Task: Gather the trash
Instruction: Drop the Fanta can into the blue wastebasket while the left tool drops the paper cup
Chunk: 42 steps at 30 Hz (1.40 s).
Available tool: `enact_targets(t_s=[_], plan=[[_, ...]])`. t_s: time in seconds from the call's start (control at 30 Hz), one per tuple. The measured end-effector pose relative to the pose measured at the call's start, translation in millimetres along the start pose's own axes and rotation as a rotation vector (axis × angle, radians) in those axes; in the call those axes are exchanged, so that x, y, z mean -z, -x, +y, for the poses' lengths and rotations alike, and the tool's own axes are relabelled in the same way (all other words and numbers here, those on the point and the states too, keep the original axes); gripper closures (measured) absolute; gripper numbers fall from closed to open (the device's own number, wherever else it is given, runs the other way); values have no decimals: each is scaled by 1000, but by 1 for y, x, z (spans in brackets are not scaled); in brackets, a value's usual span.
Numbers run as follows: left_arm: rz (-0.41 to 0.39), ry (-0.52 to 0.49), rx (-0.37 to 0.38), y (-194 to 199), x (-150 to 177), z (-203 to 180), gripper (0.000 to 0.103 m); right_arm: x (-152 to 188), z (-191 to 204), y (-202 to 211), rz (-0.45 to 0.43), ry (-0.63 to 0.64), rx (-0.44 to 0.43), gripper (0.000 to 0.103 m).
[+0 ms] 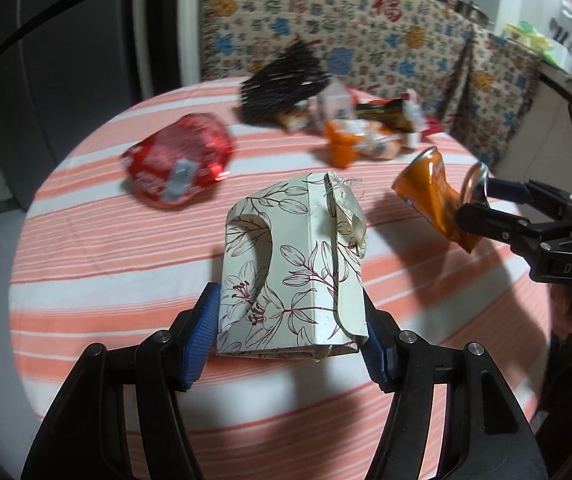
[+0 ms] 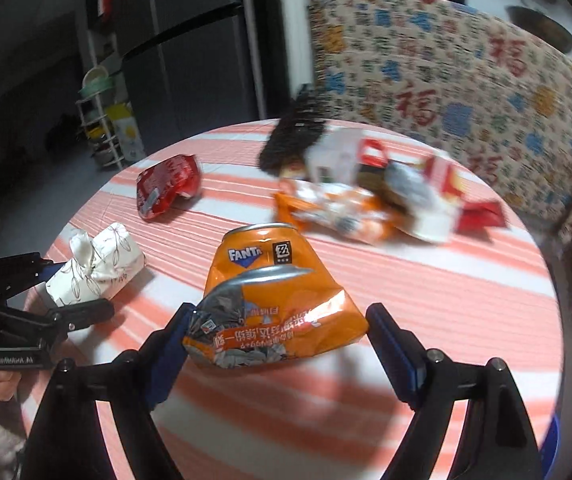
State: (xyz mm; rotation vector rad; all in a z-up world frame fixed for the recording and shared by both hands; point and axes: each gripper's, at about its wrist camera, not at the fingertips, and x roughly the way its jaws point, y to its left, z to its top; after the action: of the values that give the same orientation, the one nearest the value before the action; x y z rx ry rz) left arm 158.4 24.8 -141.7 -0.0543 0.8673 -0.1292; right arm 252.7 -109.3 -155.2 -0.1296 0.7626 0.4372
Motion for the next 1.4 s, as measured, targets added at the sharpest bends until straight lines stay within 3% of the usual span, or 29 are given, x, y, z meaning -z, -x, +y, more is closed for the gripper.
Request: enact_targets(t_s=[0.57,0.7,0.87,1.13,1.4], plan=[[5,-121,155,-11,-38,-125,38,46,-100,88,-60,-176,146,16],[17,-154,224,-16,-53,-170,38,55,-132,114,-81,-233,190,16],[42,-202,312,-26,-74,-236,38,69,-184,153,-93,-280,306,16],[81,-281,439,-54,-98,-352,38,115,-283,191,-32,-406,449,16],[165,-324,475,-103,-99,-433,38,166,-347,193,31,-499,496,16]])
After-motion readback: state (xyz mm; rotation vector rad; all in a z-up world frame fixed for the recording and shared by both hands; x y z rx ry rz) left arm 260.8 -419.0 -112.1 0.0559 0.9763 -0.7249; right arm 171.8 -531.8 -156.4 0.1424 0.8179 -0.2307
